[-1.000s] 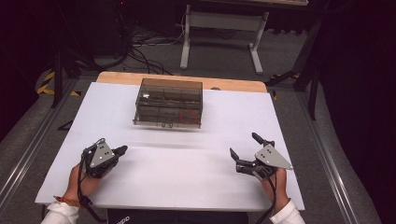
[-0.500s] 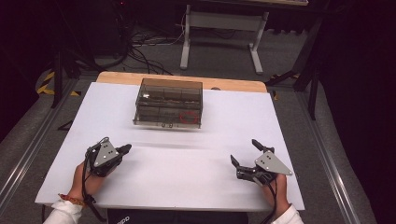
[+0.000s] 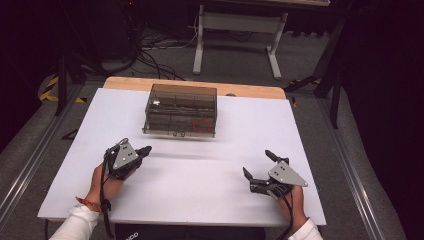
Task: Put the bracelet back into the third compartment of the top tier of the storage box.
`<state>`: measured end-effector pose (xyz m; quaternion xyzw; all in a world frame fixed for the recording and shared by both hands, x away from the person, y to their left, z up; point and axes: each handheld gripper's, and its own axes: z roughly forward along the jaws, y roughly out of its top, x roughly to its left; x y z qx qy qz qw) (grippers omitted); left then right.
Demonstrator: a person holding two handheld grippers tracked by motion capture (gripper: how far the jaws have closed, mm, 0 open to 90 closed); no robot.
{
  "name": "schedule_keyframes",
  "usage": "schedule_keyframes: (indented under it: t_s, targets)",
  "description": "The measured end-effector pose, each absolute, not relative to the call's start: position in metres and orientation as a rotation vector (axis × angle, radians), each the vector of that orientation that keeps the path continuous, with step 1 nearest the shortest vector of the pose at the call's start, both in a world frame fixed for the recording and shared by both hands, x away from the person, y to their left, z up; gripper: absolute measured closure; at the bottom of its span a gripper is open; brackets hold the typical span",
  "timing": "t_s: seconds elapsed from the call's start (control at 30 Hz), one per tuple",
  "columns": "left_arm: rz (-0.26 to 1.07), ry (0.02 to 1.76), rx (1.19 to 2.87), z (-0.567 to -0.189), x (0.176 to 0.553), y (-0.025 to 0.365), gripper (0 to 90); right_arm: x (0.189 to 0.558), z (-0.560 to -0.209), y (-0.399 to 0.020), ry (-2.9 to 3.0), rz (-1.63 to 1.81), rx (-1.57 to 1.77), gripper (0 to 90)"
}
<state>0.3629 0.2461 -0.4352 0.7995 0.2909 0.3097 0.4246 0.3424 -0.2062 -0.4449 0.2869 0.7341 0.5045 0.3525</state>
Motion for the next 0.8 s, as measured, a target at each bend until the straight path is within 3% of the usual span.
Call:
schedule_keyframes:
  t_s: [0.4,0.8]
  targets:
    - [0.769,0.716,1.98,-0.431,0.392,0.22,89.0,0.348,-0.446,-0.201,1.91,1.306,0.753,8.3]
    - [0.763,0.735,1.962,-0.43,0.396,0.216,88.6,0.354,-0.447,-0.195,1.934,1.299,0.715,8.5]
